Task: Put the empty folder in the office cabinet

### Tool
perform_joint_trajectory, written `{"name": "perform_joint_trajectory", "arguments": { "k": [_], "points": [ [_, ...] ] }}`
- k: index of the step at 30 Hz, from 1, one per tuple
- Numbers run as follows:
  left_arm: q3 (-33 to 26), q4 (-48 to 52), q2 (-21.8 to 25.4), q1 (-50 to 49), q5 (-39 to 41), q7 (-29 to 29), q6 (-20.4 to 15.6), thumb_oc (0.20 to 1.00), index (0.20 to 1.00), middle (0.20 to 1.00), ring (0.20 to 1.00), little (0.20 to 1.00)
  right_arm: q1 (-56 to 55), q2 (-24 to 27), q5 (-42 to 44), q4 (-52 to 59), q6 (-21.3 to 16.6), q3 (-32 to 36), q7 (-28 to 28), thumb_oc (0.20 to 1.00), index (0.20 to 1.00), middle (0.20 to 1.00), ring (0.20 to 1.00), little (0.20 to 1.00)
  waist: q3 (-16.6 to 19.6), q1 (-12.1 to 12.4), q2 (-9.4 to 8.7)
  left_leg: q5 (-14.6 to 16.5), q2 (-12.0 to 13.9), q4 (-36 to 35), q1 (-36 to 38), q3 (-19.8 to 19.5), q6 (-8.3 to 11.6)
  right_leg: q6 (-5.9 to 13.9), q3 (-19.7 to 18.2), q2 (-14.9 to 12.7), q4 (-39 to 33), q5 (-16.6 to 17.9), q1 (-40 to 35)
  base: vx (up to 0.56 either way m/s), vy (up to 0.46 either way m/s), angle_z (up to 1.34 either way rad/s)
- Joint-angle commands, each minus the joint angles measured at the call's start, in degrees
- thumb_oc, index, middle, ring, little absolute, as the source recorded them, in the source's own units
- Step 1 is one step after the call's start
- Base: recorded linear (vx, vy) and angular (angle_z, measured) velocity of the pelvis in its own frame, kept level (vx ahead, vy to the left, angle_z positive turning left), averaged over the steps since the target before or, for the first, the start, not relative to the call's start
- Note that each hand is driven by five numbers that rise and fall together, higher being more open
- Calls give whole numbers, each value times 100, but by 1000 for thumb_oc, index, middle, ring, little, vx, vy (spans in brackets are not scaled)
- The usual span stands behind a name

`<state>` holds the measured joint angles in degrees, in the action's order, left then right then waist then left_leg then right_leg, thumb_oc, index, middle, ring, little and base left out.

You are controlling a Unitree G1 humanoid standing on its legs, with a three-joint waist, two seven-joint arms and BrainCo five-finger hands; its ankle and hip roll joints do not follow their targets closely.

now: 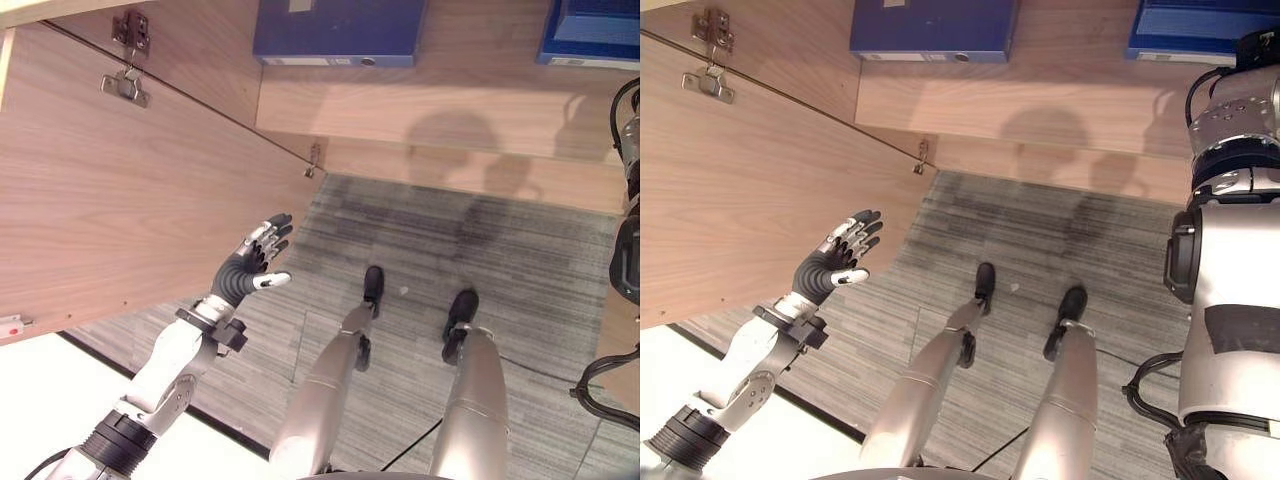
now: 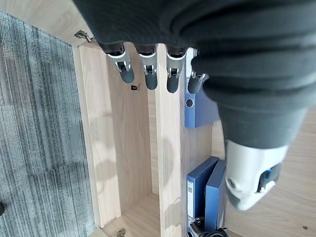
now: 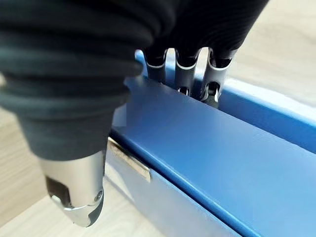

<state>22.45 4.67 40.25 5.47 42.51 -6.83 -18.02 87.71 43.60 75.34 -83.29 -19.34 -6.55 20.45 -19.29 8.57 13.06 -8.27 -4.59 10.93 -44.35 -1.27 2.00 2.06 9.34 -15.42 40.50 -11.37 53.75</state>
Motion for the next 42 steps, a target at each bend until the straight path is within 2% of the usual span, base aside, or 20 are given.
{"name": "perform_joint_trajectory", "arguments": {
  "k": [1, 2, 3, 4, 5, 8, 11, 12, 14, 16, 17, 19, 20, 22, 23, 24, 31, 35, 38, 42],
  "points": [
    [-278, 205, -274, 66, 218, 7, -233, 1000, 1000, 1000, 1000, 1000, -317, -66, 149, -95, 140, 15, 48, 1000, 1000, 1000, 1000, 1000, -196, 155, 190, 1226, 215, -56, 706, -285, 115, 673, -66, 141, 59, -333, -422, -88, -9, 3],
    [-264, 205, -300, 84, 209, 15, -237, 1000, 1000, 1000, 1000, 1000, -427, -112, 178, -115, 135, 101, 50, 1000, 1000, 1000, 1000, 1000, -256, 168, 218, 1074, 235, -59, 658, -247, 104, 630, 6, 139, 16, -166, -398, 0, 0, 0],
    [-263, 203, -301, 92, 210, 16, -236, 1000, 1000, 1000, 1000, 1000, -428, -109, 177, -108, 134, 105, 50, 1000, 1000, 1000, 1000, 1000, -210, 164, 203, 1186, 225, -79, 710, -292, 116, 668, -58, 160, 22, -297, -443, -92, 2, 2],
    [-255, 198, -314, 105, 210, 18, -229, 1000, 1000, 1000, 1000, 1000, -500, -113, 189, -128, 139, 156, 56, 1000, 1000, 1000, 1000, 1000, -257, 175, 225, 1071, 242, -78, 676, -255, 105, 630, 13, 143, -1, -170, -415, 109, -23, 6],
    [-266, 201, -333, 125, 220, 24, -237, 1000, 1000, 1000, 1000, 1000, -540, -134, 207, -156, 140, 186, 65, 1000, 1000, 1000, 1000, 1000, -217, 166, 216, 1208, 228, -103, 747, -304, 115, 674, -58, 162, 30, -338, -459, 12, -11, 5],
    [-258, 175, -421, 158, 239, 1, -223, 1000, 1000, 1000, 1000, 1000, -848, -259, 357, -203, 130, 459, 59, 1000, 1000, 1000, 1000, 1000, -285, 199, 263, 1057, 262, -128, 717, -287, 99, 640, 49, 147, 32, -191, -405, -16, -10, 5],
    [-284, 163, -450, 203, 274, -18, -224, 1000, 1000, 1000, 1000, 1000, -973, -282, 402, -230, 137, 561, 48, 1000, 1000, 1000, 1000, 1000, -251, 196, 255, 1162, 245, -168, 787, -347, 113, 680, -6, 156, 52, -344, -444, 33, -8, 0],
    [-286, 165, -458, 198, 281, -25, -227, 1000, 1000, 1000, 1000, 1000, -1023, -300, 424, -233, 140, 593, 47, 1000, 1000, 1000, 1000, 1000, -302, 206, 280, 1050, 258, -156, 744, -309, 101, 644, 59, 139, 43, -209, -399, -79, 16, 0],
    [-322, 186, -485, 198, 311, -64, -231, 1000, 1000, 1000, 1000, 1000, -1165, -325, 458, -215, 157, 682, 19, 1000, 1000, 1000, 1000, 1000, -313, 210, 289, 1048, 253, -176, 761, -319, 96, 663, 52, 126, 77, -188, -370, -37, 9, 0],
    [-358, 187, -525, 199, 367, -112, -220, 1000, 1000, 1000, 1000, 1000, -1280, -327, 486, -215, 152, 778, -2, 1000, 1000, 1000, 1000, 1000, -314, 222, 294, 1064, 239, -178, 780, -322, 89, 661, 55, 121, 104, -203, -371, 51, -5, 0],
    [-360, 185, -527, 208, 371, -114, -219, 1000, 1000, 1000, 1000, 1000, -1276, -323, 486, -213, 152, 777, -5, 1000, 1000, 1000, 1000, 1000, -270, 214, 278, 1176, 225, -193, 829, -365, 99, 700, -12, 136, 121, -342, -411, 105, -7, 1],
    [-374, 179, -551, 192, 390, -139, -222, 1000, 1000, 1000, 1000, 1000, -1327, -312, 488, -218, 161, 813, -38, 1000, 1000, 1000, 1000, 1000, -306, 226, 288, 1083, 229, -144, 755, -318, 84, 665, 50, 112, 131, -207, -363, 11, -1, 2],
    [-376, 179, -554, 200, 392, -140, -220, 1000, 1000, 1000, 1000, 1000, -1320, -308, 487, -217, 161, 812, -40, 1000, 1000, 1000, 1000, 1000, -263, 218, 272, 1196, 216, -159, 805, -359, 94, 704, -18, 128, 149, -345, -402, 0, 0, 0],
    [-394, 189, -543, 186, 405, -165, -216, 1000, 1000, 1000, 1000, 1000, -1286, -280, 500, -217, 162, 805, -59, 1000, 1000, 1000, 1000, 1000, -259, 220, 266, 1206, 216, -155, 803, -360, 91, 705, -24, 131, 166, -347, -390, 10, 0, 4],
    [-416, 194, -529, 169, 423, -173, -213, 1000, 1000, 1000, 1000, 1000, -1271, -256, 512, -211, 157, 799, -63, 1000, 1000, 1000, 1000, 1000, -293, 238, 278, 1097, 231, -143, 754, -317, 82, 666, 45, 109, 145, -217, -354, 0, 0, 0],
    [-439, 193, -524, 152, 443, -176, -206, 1000, 1000, 1000, 1000, 1000, -1220, -217, 522, -180, 142, 784, -68, 1000, 1000, 1000, 1000, 1000, -238, 229, 254, 1243, 209, -153, 828, -359, 96, 706, -32, 123, 176, -403, -406, 0, 0, 0],
    [-521, 297, -328, 1, 500, -193, -194, 1000, 1000, 1000, 1000, 1000, -371, 243, 596, 23, -15, 319, -57, 1000, 1000, 1000, 1000, 1000, -179, 227, 215, 1230, 185, -154, 789, -359, 116, 714, -62, 91, 202, -379, -363, 18, -2, 0],
    [-534, 466, -106, -204, 494, -230, -145, 1000, 1000, 1000, 1000, 1000, 462, 597, 22, 317, 96, -562, -10, 1000, 1000, 1000, 1000, 1000, -99, 295, 166, 1190, 210, -240, 797, -362, 131, 715, -74, 59, 230, -334, -296, 0, 0, 0],
    [-429, 496, -58, -215, 450, -271, -93, 1000, 1000, 1000, 1000, 1000, 587, 594, -199, 220, 180, -809, -3, 1000, 1000, 1000, 1000, 1000, -84, 279, 180, 1199, 226, -244, 820, -352, 118, 703, -83, 74, 273, -348, -291, 0, 0, 0],
    [-372, 430, -68, -143, 445, -240, -102, 1000, 1000, 1000, 1000, 1000, 338, 431, -220, 43, 248, -662, -62, 1000, 1000, 1000, 1000, 1000, -115, 246, 206, 1205, 219, -300, 903, -362, 107, 709, -78, 113, 183, -334, -387, 0, 0, 0]
  ]
}}
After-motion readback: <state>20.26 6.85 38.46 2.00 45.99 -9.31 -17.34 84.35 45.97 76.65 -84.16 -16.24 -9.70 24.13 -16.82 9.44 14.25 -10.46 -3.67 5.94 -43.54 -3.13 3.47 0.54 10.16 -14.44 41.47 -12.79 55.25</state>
